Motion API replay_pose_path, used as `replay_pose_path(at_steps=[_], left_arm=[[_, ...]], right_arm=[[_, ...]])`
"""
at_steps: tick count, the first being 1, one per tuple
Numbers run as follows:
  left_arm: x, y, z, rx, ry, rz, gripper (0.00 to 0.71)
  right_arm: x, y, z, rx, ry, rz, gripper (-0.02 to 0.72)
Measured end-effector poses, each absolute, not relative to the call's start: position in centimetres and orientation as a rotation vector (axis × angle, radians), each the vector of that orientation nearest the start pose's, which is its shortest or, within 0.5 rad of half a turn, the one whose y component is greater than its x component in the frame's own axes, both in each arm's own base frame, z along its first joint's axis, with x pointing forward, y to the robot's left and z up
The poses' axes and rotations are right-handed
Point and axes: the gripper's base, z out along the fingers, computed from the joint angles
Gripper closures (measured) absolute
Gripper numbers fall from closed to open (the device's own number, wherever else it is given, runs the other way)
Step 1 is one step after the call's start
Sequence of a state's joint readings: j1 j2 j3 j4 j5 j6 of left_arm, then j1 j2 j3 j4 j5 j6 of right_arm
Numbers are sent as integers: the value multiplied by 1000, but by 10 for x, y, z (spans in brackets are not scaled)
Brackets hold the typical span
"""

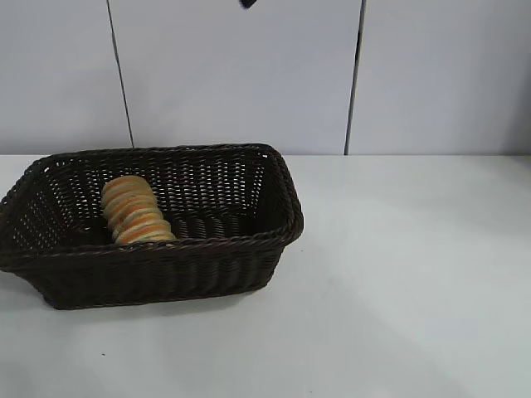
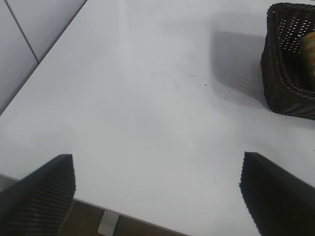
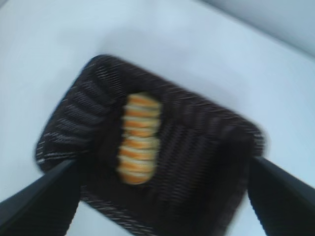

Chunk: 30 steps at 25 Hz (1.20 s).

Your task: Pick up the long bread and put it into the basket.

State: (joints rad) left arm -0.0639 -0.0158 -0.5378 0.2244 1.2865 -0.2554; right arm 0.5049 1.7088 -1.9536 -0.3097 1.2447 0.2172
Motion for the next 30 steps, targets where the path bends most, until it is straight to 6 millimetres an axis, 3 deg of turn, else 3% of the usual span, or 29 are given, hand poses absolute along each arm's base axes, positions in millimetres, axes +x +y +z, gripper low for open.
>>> replay_pose_path(at_steps=[3,10,14,17,22,25,30], left_arm=[[-23,21,272,-258,2179,94,56],[-23,21,272,-258,2179,94,56],[-23,21,272,-258,2179,94,56],[-23,21,272,-258,2179,94,56],[-23,21,272,-258,2179,94,56],[-23,21,272,-258,2179,94,56],[-23,21,272,-258,2179,94,56]], right_arm=[[324,107,454,-182,2359,-125,64],[288,-3,500,176,2238,-262,64],[263,-44,511,335,2191,-338,64],[256,-54,507,377,2206,-361,64],[246,-46,493,325,2270,-275,64],[214,-41,503,317,2223,-240,64],[126,-29,526,307,2054,-192,64]])
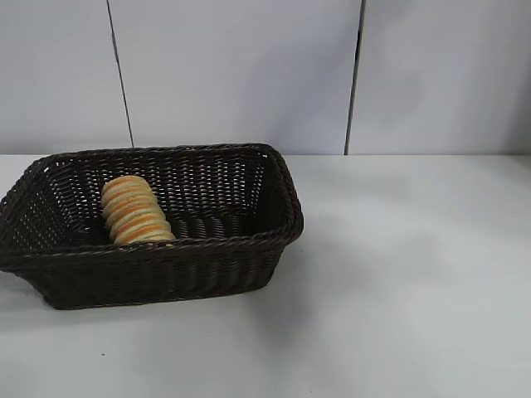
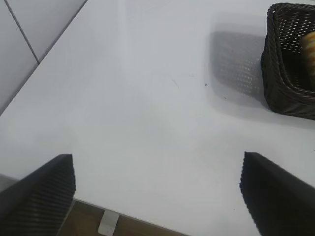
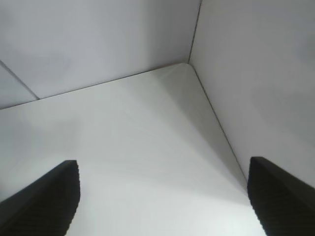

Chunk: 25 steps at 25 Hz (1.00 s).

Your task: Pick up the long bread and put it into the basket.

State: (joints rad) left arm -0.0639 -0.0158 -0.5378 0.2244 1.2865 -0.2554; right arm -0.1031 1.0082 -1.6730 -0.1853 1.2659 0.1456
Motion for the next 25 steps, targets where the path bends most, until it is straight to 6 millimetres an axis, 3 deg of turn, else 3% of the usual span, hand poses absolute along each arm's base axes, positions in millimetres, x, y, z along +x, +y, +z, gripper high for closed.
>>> replay_pose_path(at_steps=[5,10,13,18,25], left_arm=[[-23,21,272,-258,2179,94,56],[-23,21,272,-258,2179,94,56],[-23,21,272,-258,2179,94,56],[-23,21,272,-258,2179,94,56],[-23,21,272,-258,2179,94,56]], right_arm=[[41,-20,508,292,1951,-181,64],[-26,-13,451,289,1898,-177,64],[-51,-9,413,282,1874,-157,64],[-68,-6,364,258,1868,-161,64],[-49,-4,318,240,1990,-121,64]])
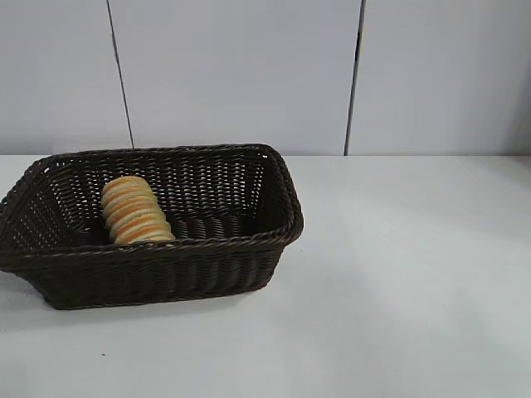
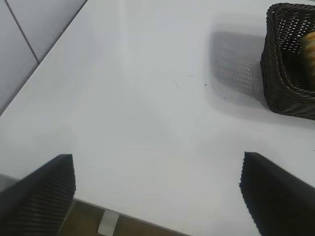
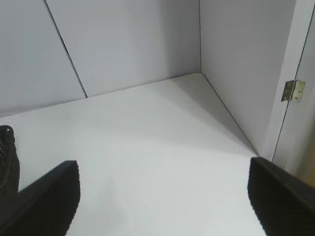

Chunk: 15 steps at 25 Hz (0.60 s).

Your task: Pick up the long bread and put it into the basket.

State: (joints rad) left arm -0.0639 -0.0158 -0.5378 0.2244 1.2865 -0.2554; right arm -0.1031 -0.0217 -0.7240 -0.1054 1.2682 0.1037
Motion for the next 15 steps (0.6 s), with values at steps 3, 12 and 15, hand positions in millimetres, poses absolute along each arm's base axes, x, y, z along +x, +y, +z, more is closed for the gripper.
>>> replay_pose_path(at_steps=[3,12,15], left_arm=[[-23,21,272,-258,2179,94,56],[-23,21,272,-258,2179,94,56],[-23,21,272,-258,2179,94,56]], right_arm=[[-35,-4,295,238,2083,-97,64],[-21,-2,268,209,2193,-35,64],[-21,-2,268,183,2195,-21,64]])
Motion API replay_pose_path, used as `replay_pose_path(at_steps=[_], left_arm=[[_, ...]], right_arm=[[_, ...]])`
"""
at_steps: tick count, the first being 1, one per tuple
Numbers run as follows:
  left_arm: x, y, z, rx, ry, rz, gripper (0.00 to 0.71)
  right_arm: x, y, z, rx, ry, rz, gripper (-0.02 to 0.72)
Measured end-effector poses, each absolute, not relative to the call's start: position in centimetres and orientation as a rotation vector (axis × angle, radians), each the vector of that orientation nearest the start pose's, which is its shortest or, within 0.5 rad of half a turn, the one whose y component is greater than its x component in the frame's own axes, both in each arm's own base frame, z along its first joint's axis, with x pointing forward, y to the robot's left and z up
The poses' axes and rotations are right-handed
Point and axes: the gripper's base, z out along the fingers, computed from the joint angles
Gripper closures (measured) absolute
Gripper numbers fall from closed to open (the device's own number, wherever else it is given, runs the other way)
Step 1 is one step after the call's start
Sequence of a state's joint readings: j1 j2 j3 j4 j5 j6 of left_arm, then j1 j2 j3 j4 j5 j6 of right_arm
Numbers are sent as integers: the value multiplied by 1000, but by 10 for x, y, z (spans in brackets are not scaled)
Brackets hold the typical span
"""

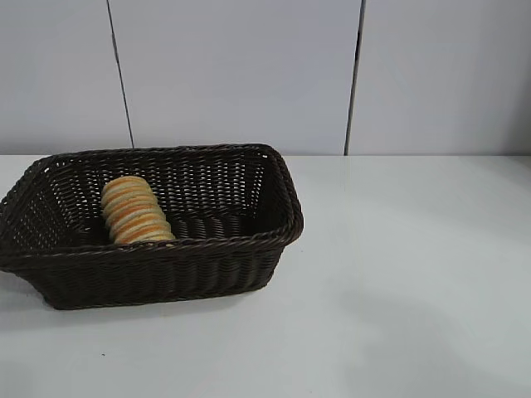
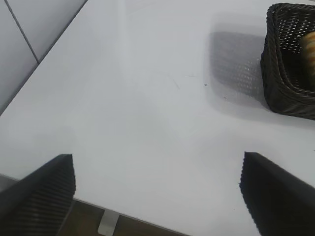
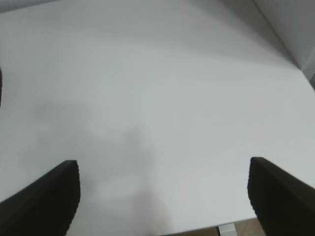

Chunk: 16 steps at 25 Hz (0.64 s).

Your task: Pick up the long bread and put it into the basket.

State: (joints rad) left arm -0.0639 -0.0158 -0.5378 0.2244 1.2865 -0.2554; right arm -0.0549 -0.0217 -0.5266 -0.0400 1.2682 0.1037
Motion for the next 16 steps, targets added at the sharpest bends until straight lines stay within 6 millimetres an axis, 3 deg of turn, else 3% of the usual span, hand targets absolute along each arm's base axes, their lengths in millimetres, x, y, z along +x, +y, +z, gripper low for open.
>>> replay_pose_path(at_steps=[16], left_arm=[[-23,21,272,-258,2179,94,56]], right_arm=[[-21,-3,268,168,2196,-14,64]])
